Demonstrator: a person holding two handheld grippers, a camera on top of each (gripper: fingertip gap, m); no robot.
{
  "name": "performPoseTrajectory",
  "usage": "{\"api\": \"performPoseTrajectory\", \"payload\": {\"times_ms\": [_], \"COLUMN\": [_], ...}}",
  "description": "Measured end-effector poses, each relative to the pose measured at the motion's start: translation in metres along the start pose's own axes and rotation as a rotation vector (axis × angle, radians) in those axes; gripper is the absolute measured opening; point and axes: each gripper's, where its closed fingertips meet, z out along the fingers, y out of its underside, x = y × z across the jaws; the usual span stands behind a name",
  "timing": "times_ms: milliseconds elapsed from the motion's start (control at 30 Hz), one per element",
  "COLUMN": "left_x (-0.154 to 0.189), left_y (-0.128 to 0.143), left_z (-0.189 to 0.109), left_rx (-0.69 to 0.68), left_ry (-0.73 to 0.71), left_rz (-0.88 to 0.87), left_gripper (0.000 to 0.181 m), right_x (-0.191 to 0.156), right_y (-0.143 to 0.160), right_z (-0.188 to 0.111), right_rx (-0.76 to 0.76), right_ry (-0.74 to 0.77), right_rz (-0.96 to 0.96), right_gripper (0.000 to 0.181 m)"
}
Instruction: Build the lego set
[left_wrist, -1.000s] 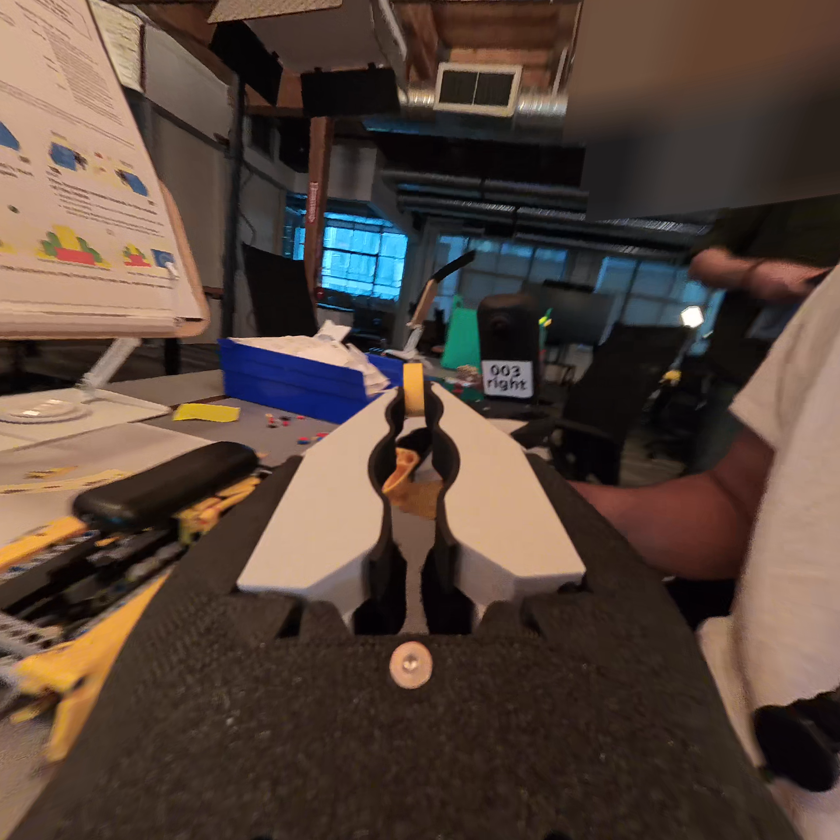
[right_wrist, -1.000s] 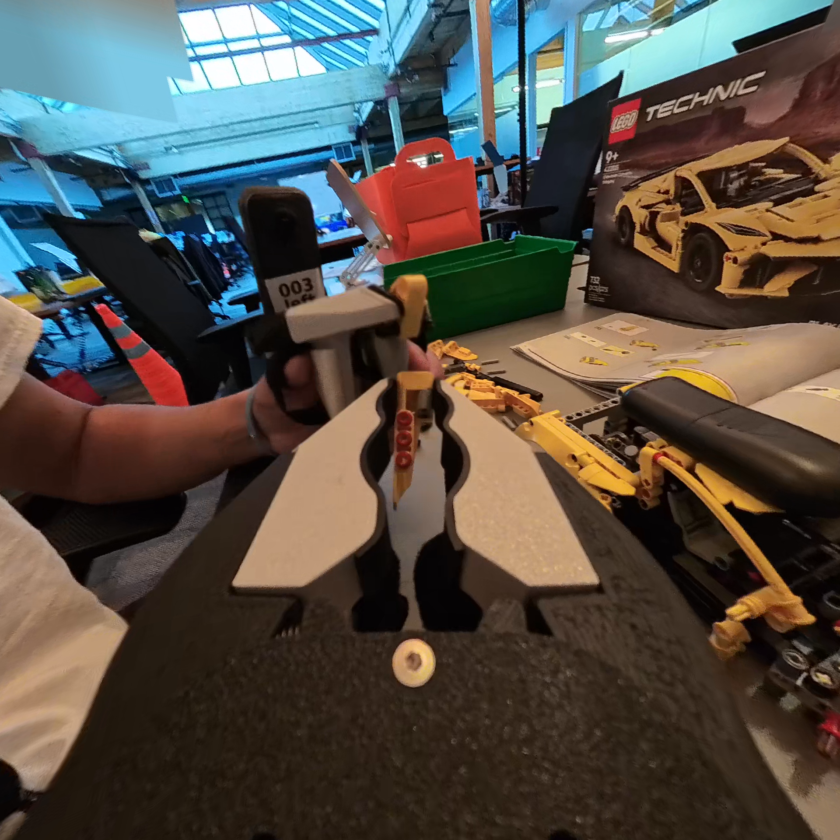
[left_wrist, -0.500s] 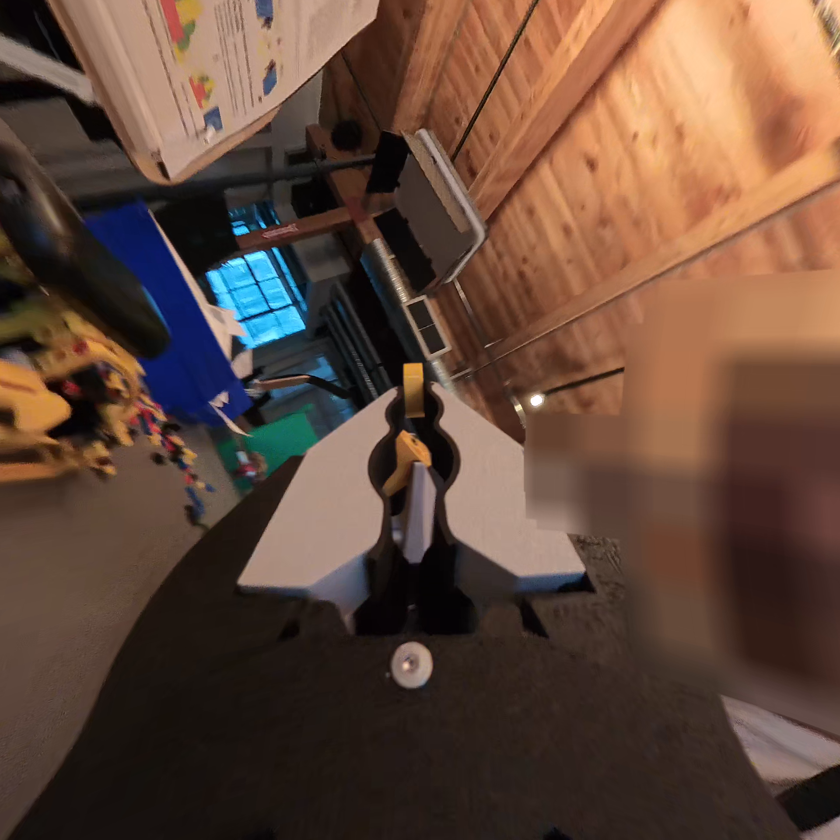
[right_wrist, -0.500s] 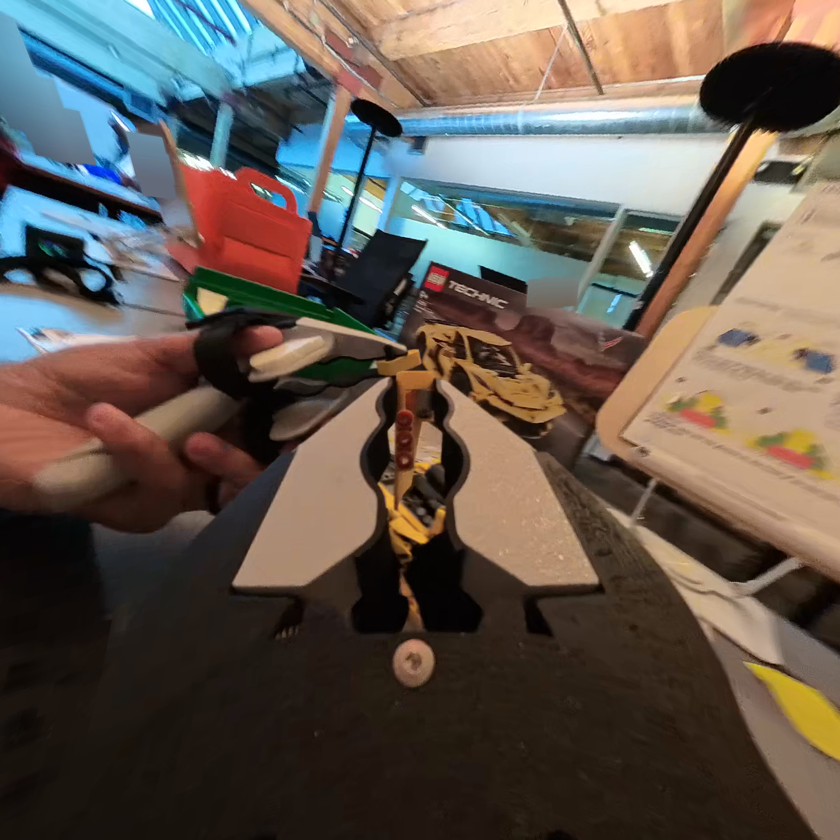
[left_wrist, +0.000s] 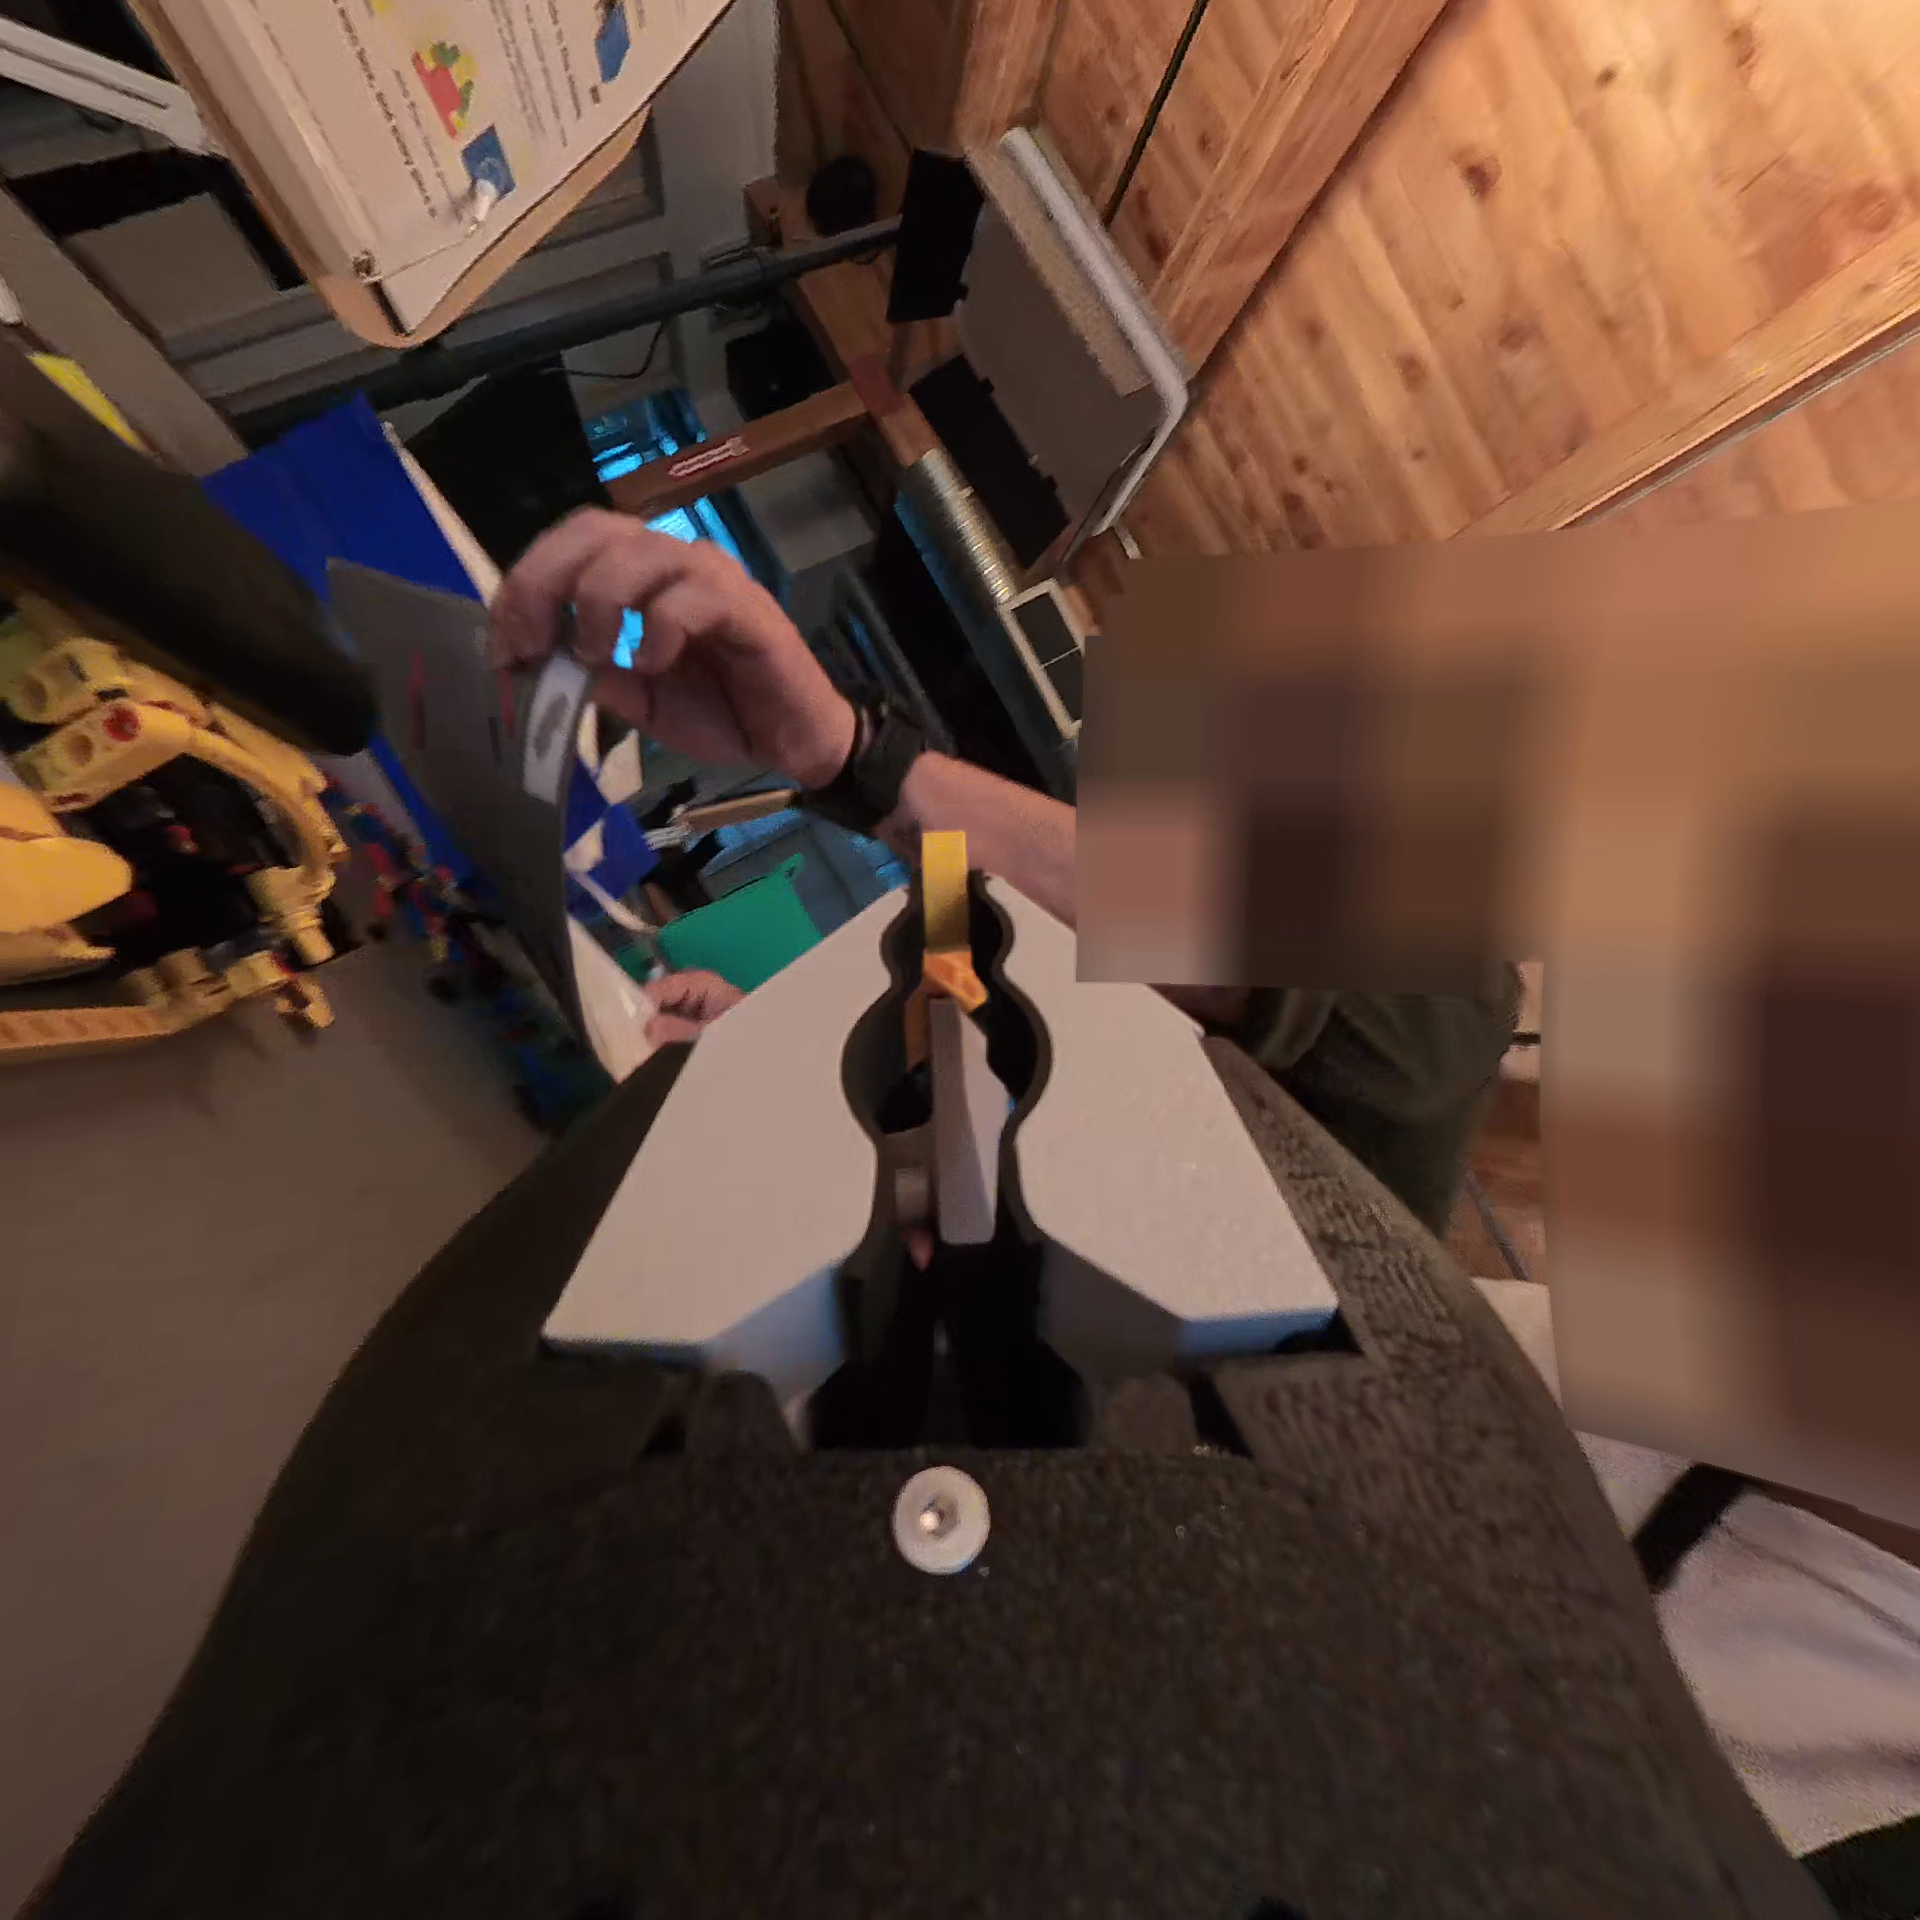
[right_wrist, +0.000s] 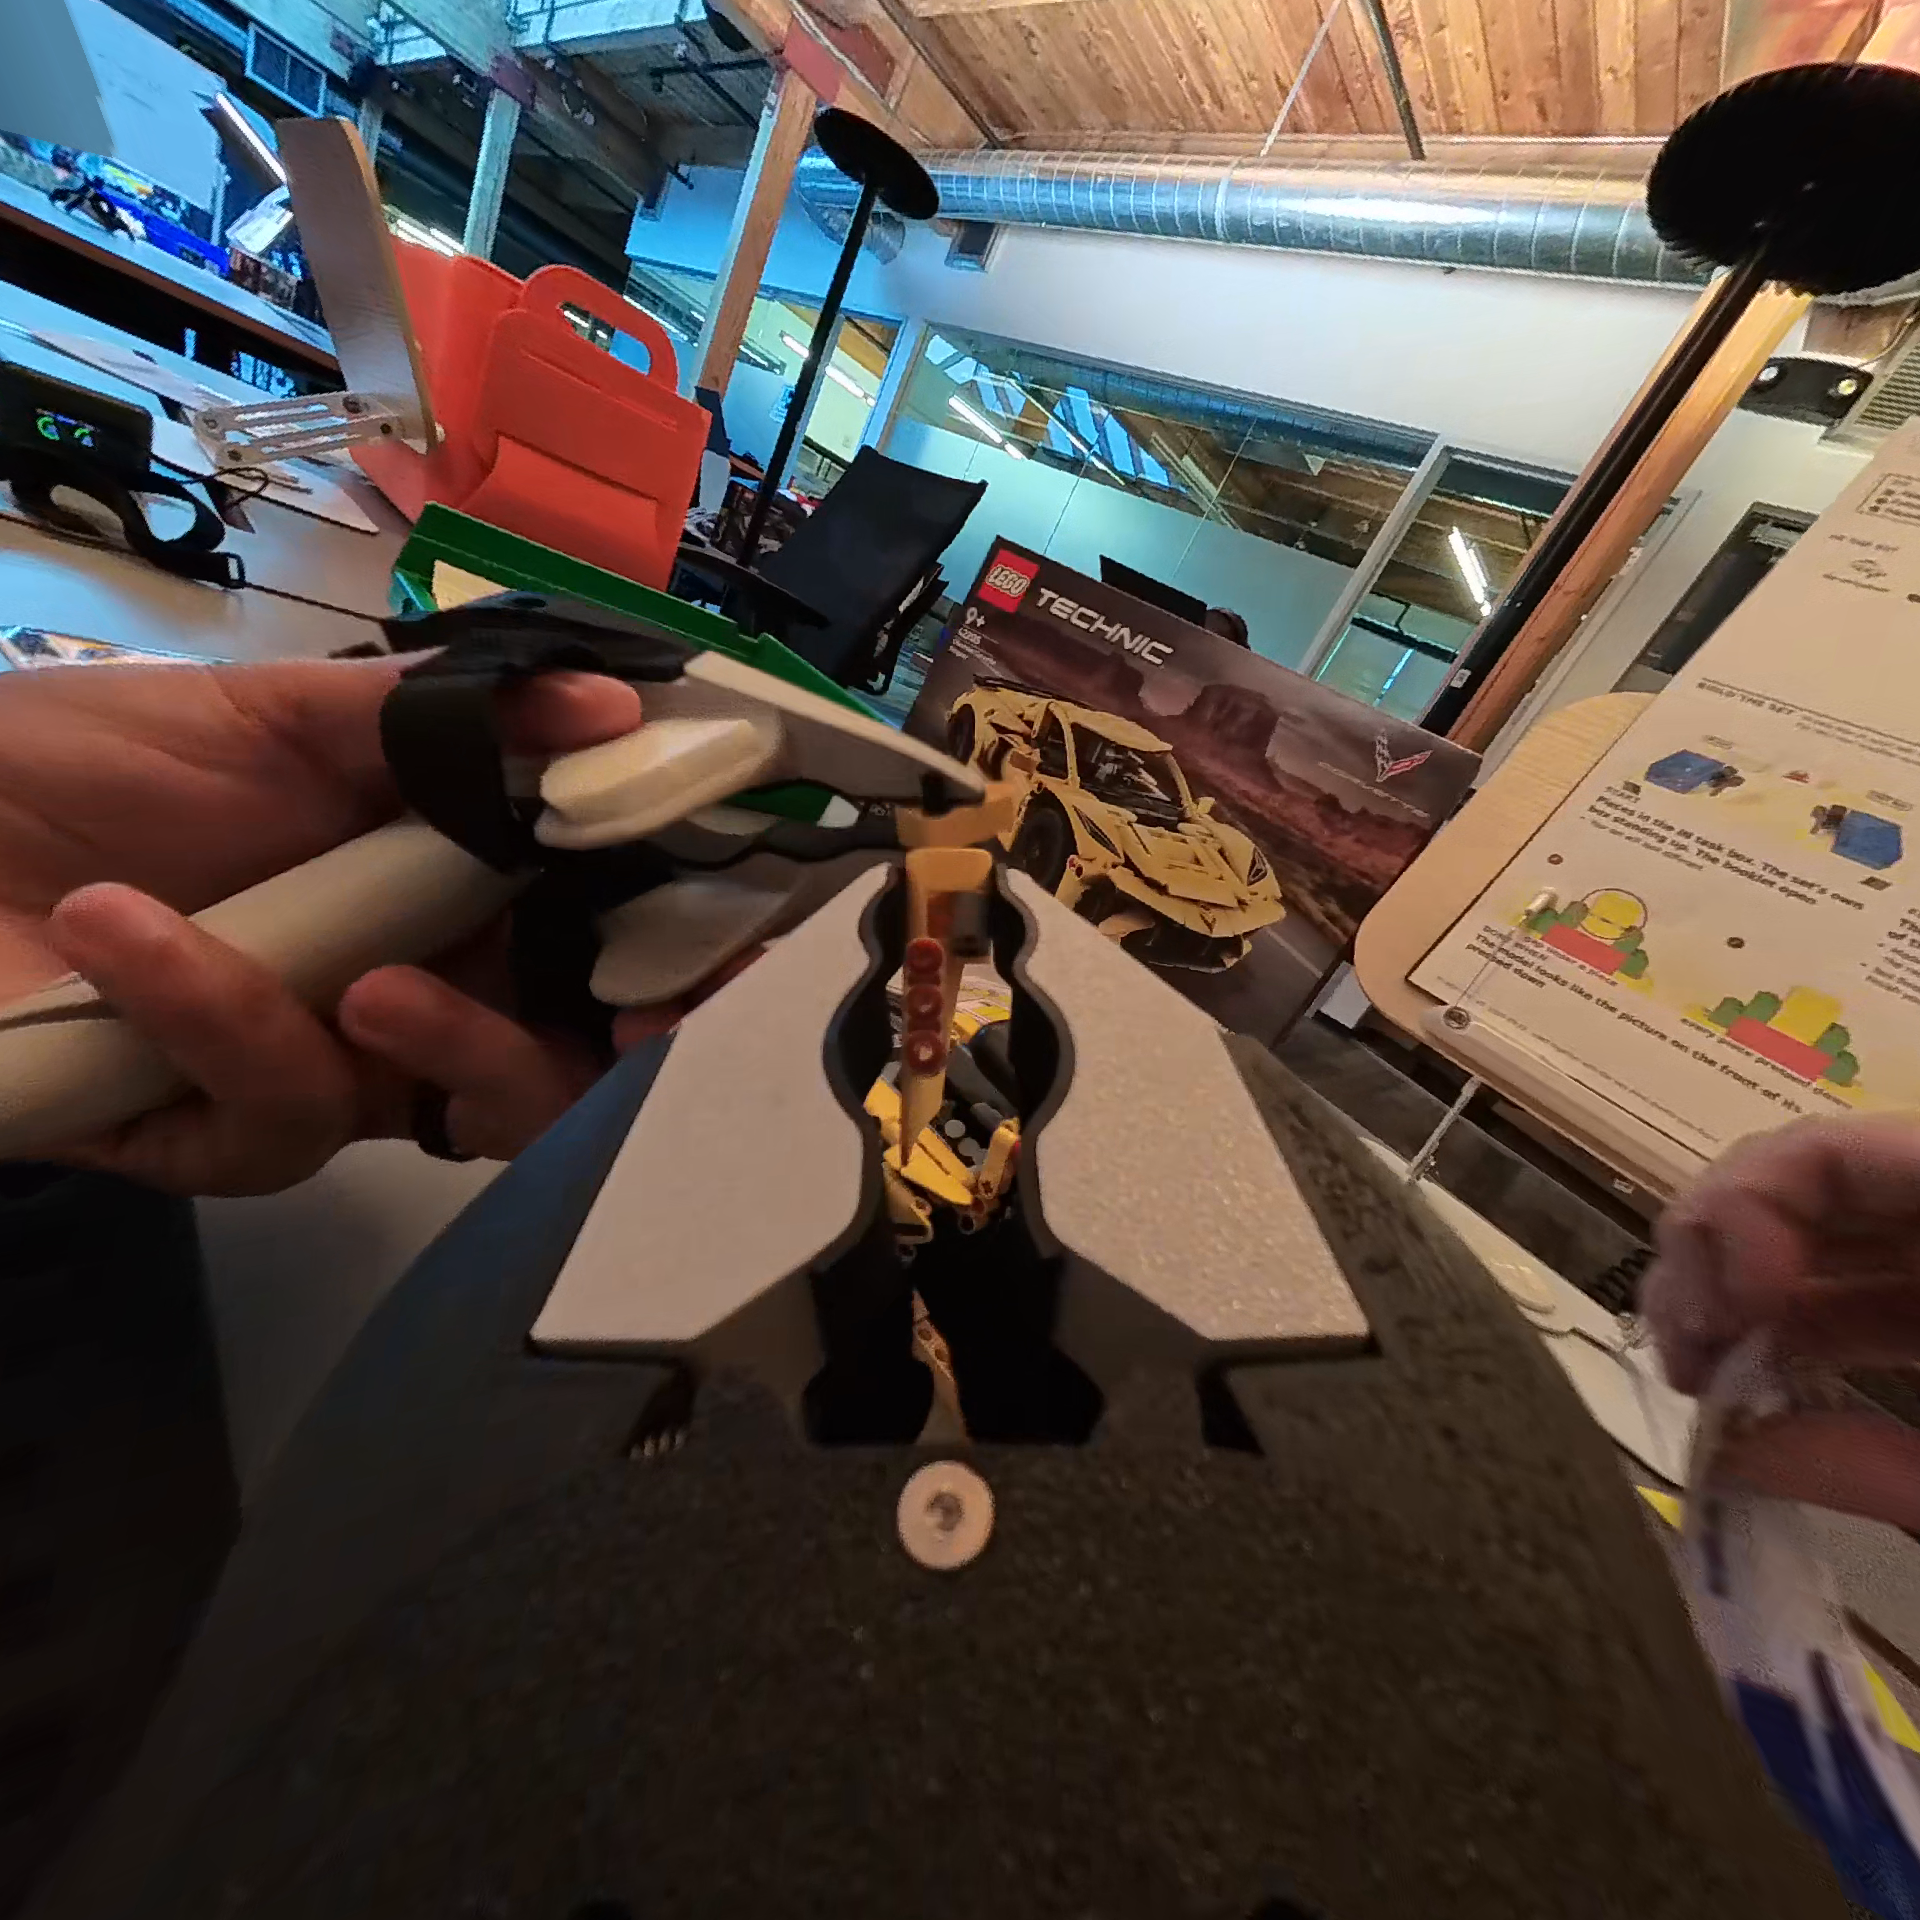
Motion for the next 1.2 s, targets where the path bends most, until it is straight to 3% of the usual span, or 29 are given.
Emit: {"api": "performPoseTrajectory", "payload": {"times_ms": [33, 133, 233, 367, 500, 600, 700, 833, 1000, 1100, 1200], "left_x": [-0.003, -0.008, -0.020, -0.057, -0.090, -0.107, -0.107, -0.108, -0.110, -0.099, -0.077], "left_y": [0.002, -0.001, -0.006, 0.013, 0.035, 0.037, 0.041, 0.041, 0.039, 0.038, 0.018], "left_z": [-0.001, -0.006, -0.020, -0.063, -0.116, -0.141, -0.147, -0.146, -0.141, -0.126, -0.096], "left_rx": [-0.021, -0.055, -0.162, -0.547, -0.962, -1.169, -1.283, -1.335, -1.256, -1.108, -0.839], "left_ry": [-0.024, -0.080, -0.240, -0.547, -0.760, -0.863, -0.841, -0.815, -0.784, -0.674, -0.535], "left_rz": [0.010, 0.050, 0.215, 0.460, 0.688, 0.858, 0.942, 1.003, 1.019, 0.958, 0.882], "left_gripper": [0.007, 0.007, 0.008, 0.007, 0.007, 0.007, 0.007, 0.009, 0.026, 0.027, 0.027], "right_x": [-0.001, -0.002, -0.003, -0.007, -0.011, -0.012, -0.012, -0.007, 0.006, 0.017, 0.027], "right_y": [0.000, 0.001, 0.008, 0.011, 0.014, 0.016, 0.021, 0.030, 0.052, 0.064, 0.072], "right_z": [0.000, 0.000, 0.002, 0.003, 0.005, 0.005, 0.005, 0.006, -0.001, -0.005, -0.003], "right_rx": [-0.001, -0.006, -0.039, -0.054, -0.070, -0.081, -0.106, -0.150, -0.264, -0.306, -0.319], "right_ry": [0.003, -0.003, -0.018, -0.039, -0.051, -0.052, -0.057, -0.041, -0.017, -0.003, 0.006], "right_rz": [-0.011, -0.021, -0.008, -0.008, -0.026, -0.032, -0.027, -0.032, -0.097, -0.092, 0.022], "right_gripper": [0.014, 0.014, 0.013, 0.013, 0.014, 0.014, 0.014, 0.014, 0.013, 0.013, 0.013]}}
